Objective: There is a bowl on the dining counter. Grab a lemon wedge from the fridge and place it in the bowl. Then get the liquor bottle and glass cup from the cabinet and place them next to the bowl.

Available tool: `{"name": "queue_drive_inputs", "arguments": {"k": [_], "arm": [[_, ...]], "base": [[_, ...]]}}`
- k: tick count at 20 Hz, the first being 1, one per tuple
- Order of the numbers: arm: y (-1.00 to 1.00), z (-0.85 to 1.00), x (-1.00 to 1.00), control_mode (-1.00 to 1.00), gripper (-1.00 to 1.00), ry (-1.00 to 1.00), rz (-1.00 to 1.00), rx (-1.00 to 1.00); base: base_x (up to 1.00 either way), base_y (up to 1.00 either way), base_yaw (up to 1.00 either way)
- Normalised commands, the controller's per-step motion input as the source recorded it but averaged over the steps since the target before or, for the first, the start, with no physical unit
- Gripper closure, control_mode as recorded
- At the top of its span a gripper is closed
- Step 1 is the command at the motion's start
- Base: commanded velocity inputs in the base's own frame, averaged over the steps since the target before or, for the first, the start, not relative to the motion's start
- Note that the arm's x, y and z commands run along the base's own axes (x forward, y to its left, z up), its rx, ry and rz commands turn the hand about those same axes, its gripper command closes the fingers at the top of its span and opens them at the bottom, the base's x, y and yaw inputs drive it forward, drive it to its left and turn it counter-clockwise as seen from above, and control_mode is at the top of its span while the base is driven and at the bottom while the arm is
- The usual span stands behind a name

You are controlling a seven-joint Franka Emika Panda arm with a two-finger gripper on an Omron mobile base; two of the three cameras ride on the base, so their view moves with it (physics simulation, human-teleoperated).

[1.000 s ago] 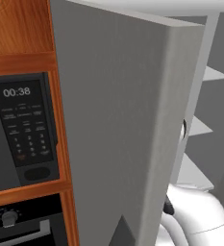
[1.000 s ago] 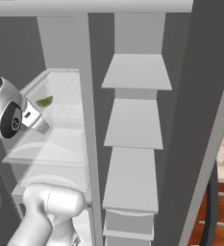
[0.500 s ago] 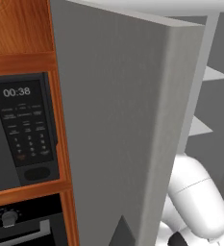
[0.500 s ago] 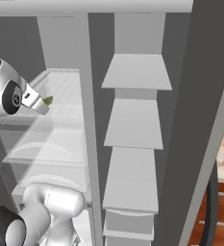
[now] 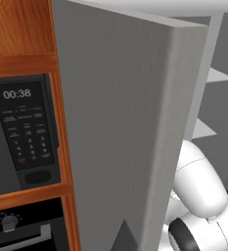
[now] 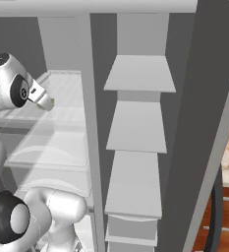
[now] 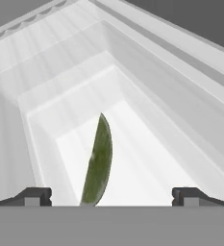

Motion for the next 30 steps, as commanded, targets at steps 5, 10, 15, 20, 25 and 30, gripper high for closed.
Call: {"name": "queue_drive_inputs", "arguments": {"k": [5,10,15,20,25,30], "arm": [[0.00,0.00,0.12,-1.00,-1.00,0.00,-0.02,0.00],[0.00,-0.04,0.00,-1.00,-1.00,0.01,-0.06,0.00],[0.00,-0.03,0.18,-1.00,-1.00,0.04,-0.06,0.00],[0.00,-0.15,0.16,-1.00,-1.00,0.06,0.00,0.00],[0.00,-0.30,0.08,-1.00,-1.00,0.02,0.00,0.00],[0.00,-0.31,0.06,-1.00,-1.00,0.02,0.00,0.00]], "base": [[0.00,0.00,0.00],[0.00,0.00,0.00],[0.00,0.00,0.00],[0.00,0.00,0.00],[0.00,0.00,0.00],[0.00,0.00,0.00]]}}
